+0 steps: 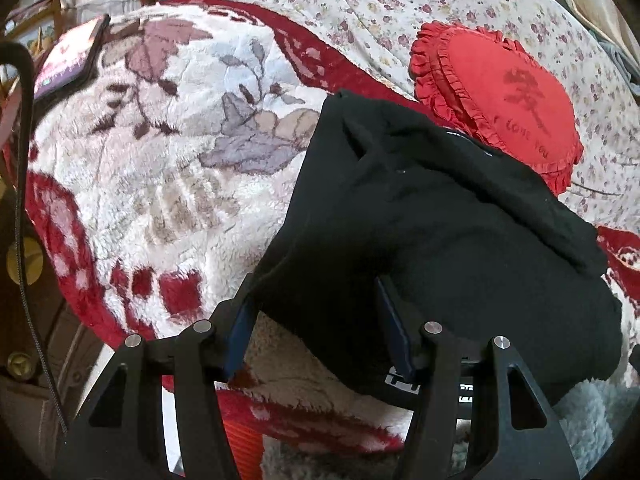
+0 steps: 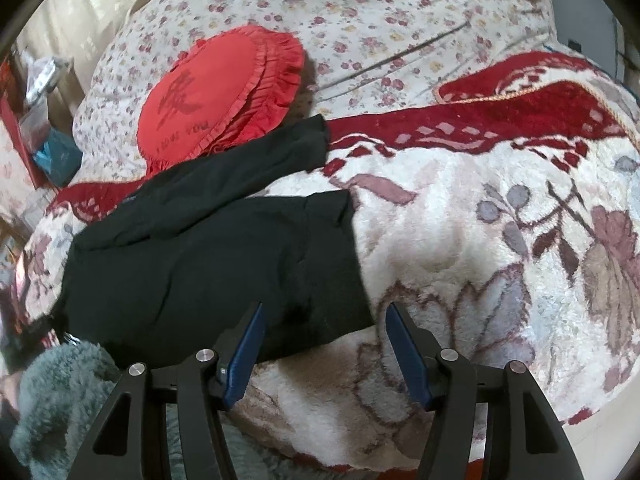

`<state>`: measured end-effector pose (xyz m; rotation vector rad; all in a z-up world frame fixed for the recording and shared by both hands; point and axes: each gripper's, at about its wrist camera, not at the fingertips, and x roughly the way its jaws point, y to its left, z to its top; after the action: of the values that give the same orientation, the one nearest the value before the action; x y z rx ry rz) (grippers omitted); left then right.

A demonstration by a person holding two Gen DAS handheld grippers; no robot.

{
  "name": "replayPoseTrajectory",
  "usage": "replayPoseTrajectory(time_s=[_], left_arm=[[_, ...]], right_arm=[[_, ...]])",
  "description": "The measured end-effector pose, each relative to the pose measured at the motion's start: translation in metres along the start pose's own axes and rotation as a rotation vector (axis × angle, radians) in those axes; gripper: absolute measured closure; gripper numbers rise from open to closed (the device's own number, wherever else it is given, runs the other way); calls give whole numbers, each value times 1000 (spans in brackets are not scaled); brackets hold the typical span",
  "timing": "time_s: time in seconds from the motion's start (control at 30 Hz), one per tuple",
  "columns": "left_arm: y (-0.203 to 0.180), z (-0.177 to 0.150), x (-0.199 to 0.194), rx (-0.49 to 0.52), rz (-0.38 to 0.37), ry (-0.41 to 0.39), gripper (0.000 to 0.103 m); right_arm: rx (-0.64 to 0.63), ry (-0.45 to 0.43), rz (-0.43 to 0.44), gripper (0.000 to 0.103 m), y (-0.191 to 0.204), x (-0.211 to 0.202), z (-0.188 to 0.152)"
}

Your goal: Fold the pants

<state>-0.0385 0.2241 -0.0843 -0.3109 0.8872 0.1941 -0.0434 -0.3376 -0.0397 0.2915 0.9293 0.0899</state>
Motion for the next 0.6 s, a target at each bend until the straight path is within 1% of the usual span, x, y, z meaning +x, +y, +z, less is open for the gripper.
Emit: replayPoseTrajectory(time_s=[0.13, 0.2, 0.23, 0.27, 0.3, 0.33, 0.37, 0.4, 0.47, 0.53, 0.6], left_arm=[[7, 2, 2, -44, -37, 1, 46], [8, 2, 1, -60, -56, -8, 46], [9, 3, -1, -70, -65, -16, 46], [10, 3, -4, -84, -76, -25, 57], [12, 4, -6, -101, -88, -31, 80], [15, 4, -7, -115, -86, -32, 88], [17, 5, -8, -131, -94, -31, 89], [19, 6, -8, -142, -104, -28, 92], [16, 7, -10, -130, -99, -29, 93], [13, 8, -11, -118, -92, -33, 93], [12, 8, -10, -111, -86, -32, 94]], right_arm=[[204, 5, 141, 43, -40, -6, 10], [296, 24, 207, 44, -56, -4, 12], [337, 47, 243, 44, -63, 0, 11], [373, 70, 277, 46, -69, 4, 10], [391, 84, 301, 46, -71, 7, 9], [405, 104, 334, 46, -73, 11, 7], [412, 120, 365, 47, -73, 14, 5], [416, 133, 389, 47, -72, 18, 3], [424, 153, 401, 47, -72, 28, -3], [451, 156, 411, 47, -74, 37, -5], [478, 134, 445, 48, -78, 43, -4]])
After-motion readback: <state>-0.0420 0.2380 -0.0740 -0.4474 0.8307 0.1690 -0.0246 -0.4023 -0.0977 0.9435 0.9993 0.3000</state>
